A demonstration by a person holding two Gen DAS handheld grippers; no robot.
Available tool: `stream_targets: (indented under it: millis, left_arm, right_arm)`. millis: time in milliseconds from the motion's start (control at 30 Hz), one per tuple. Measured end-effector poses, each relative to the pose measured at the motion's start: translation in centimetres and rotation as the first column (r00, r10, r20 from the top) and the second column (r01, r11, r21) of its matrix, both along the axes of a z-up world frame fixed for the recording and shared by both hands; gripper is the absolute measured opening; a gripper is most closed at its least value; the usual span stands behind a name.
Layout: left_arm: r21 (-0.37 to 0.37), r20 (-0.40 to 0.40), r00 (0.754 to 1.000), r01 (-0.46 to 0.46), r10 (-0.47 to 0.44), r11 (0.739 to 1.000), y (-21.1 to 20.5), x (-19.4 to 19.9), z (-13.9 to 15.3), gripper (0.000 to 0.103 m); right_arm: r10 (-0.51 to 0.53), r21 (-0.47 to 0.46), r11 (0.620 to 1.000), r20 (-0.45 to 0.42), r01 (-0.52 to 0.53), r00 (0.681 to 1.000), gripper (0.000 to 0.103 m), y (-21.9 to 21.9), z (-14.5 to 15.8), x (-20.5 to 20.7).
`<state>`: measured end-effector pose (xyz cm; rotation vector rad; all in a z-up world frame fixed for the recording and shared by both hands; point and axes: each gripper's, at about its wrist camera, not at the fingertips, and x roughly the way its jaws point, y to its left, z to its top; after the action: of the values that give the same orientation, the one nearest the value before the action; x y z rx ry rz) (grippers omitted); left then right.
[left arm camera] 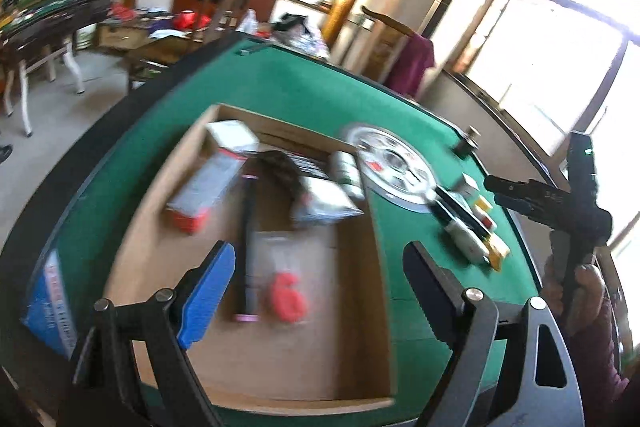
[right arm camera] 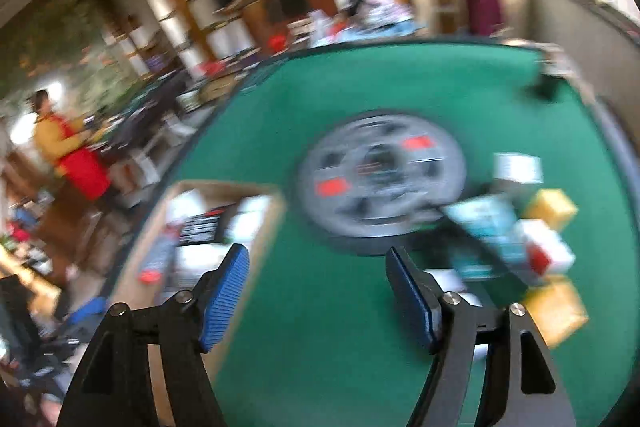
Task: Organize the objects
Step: 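Move both tools back to the pile and grasp white bottle with left tool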
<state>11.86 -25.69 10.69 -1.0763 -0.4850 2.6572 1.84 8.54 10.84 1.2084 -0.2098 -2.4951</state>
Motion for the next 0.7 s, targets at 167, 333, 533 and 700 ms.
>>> stream_targets:
  millis: [167,333,533,700]
  left_arm:
    - [0.034,0.045,0.997,0.062,-0.064,0.997,3.4,-0.7,-0.7,0.086]
    - [-0.002,0.058,0.993,0.103,-0.102,0.995,6.5,-0.6,-0.2,0.086]
    - [-0.061,0.077,0.991,0.111,-0.106,0.992,9.3,-1.1,-0.2,0.086]
    - [-0.144,0.091,0.984,0.165,-0.153,0.976,13.7,-3.0,-1.4,0.086]
  right_arm:
    - [-0.06,-0.089,0.993,0.128,0.072,0.99,0.076,5.7,-2.8,-1.2]
    - [0.003,-0.108,0.994,0.207,0.02,0.978,0.077,5.4,-6.3,-2.0]
    - [0.156,-0.227,0.968,0.228,-0.103,0.961,0.077,3.8,-8.0,-1.2]
    - [0.081,-0.193,0.979,0.119,-0.057,0.99,0.077,5.2,-6.1,-0.3]
